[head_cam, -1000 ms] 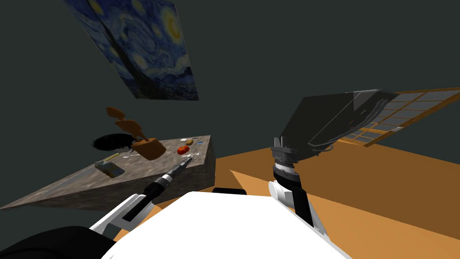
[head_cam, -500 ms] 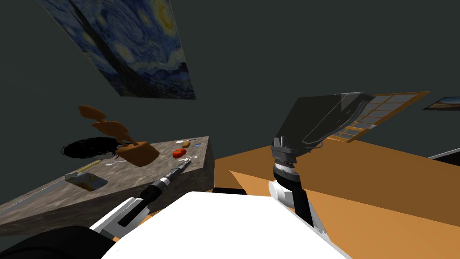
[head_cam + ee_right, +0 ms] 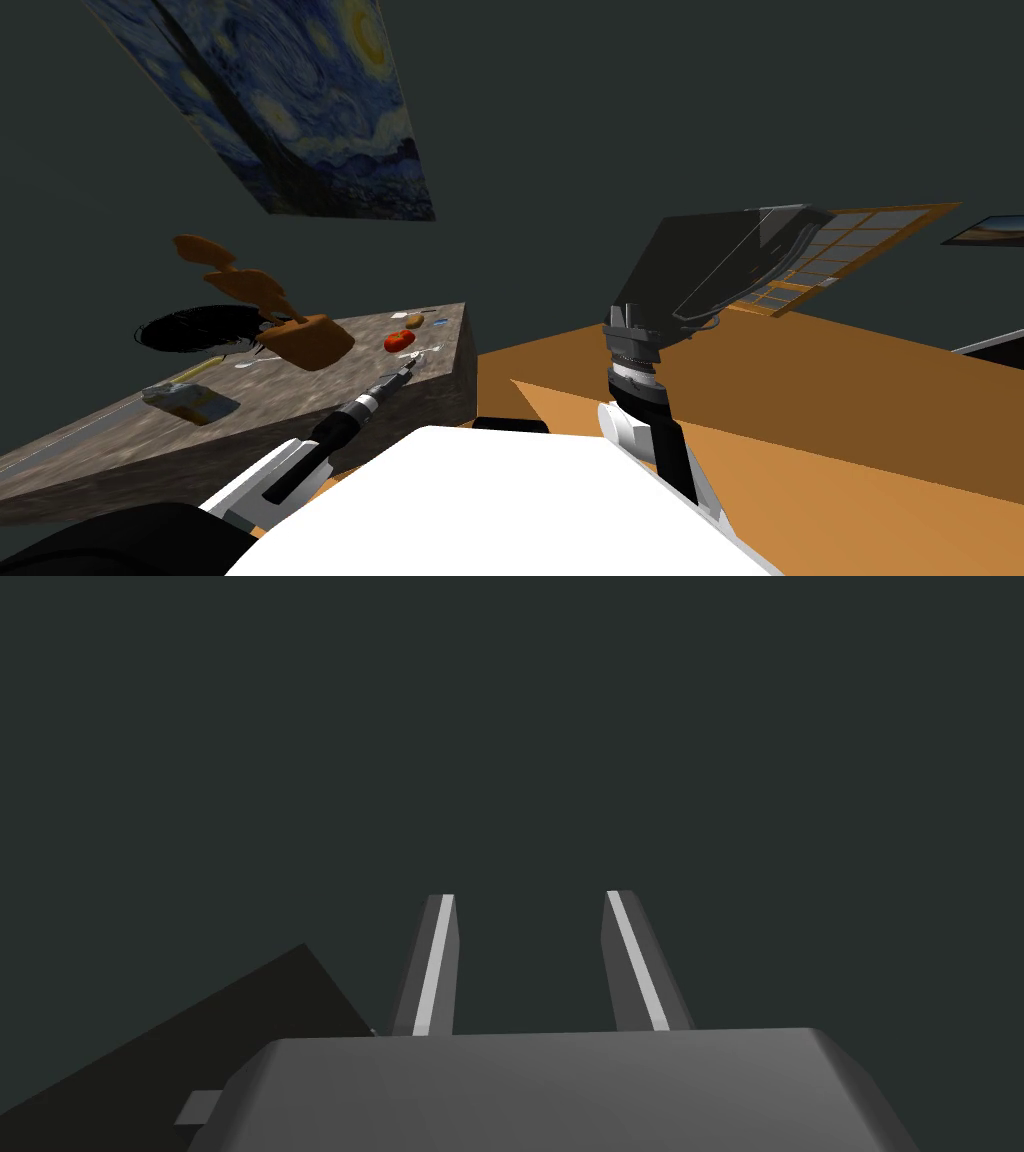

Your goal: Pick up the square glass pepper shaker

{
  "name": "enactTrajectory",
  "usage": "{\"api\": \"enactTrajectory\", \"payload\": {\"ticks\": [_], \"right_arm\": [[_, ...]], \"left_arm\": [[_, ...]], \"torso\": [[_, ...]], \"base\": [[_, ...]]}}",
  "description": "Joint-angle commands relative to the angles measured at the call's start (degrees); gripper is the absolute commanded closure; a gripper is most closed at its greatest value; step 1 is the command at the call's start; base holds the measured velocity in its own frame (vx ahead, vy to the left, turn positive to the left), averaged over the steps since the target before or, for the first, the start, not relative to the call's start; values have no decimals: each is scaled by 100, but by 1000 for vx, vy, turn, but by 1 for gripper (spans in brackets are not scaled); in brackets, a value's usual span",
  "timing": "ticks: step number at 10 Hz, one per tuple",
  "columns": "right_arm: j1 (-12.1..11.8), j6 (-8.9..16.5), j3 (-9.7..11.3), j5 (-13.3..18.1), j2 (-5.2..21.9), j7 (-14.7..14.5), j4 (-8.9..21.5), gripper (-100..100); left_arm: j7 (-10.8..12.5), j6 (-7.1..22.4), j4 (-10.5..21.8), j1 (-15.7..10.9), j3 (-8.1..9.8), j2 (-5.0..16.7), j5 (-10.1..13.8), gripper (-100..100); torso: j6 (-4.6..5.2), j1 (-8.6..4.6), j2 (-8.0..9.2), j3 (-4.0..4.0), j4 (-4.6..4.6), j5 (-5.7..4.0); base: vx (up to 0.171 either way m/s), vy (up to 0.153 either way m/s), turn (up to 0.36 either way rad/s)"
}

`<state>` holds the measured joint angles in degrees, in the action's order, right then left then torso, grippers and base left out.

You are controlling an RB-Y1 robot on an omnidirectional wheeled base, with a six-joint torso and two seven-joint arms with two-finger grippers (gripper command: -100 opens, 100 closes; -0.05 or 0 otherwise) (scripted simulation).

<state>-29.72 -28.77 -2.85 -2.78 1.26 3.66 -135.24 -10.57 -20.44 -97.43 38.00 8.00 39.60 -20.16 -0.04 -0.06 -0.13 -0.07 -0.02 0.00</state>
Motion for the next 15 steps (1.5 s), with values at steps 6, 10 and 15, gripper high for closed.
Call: {"api": "enactTrajectory", "payload": {"ticks": [6,10,15], "right_arm": [[0,0,1,0,-1,0,0,0],[-1,0,0,0,-1,0,0,0],[0,0,1,0,-1,0,0,0]], "left_arm": [[-319,318,530,-275,287,-139,-157,-100],[-511,507,842,-438,460,-220,-252,-100],[-706,689,1174,-597,654,-293,-349,-100]], "torso": [[0,-44,-16,-9,-3,-11],[-1,-30,-16,-9,-3,-7],[0,-40,-12,-7,-3,-10]], "base": [[31,-90,43],[32,-80,44],[27,-98,37]]}}
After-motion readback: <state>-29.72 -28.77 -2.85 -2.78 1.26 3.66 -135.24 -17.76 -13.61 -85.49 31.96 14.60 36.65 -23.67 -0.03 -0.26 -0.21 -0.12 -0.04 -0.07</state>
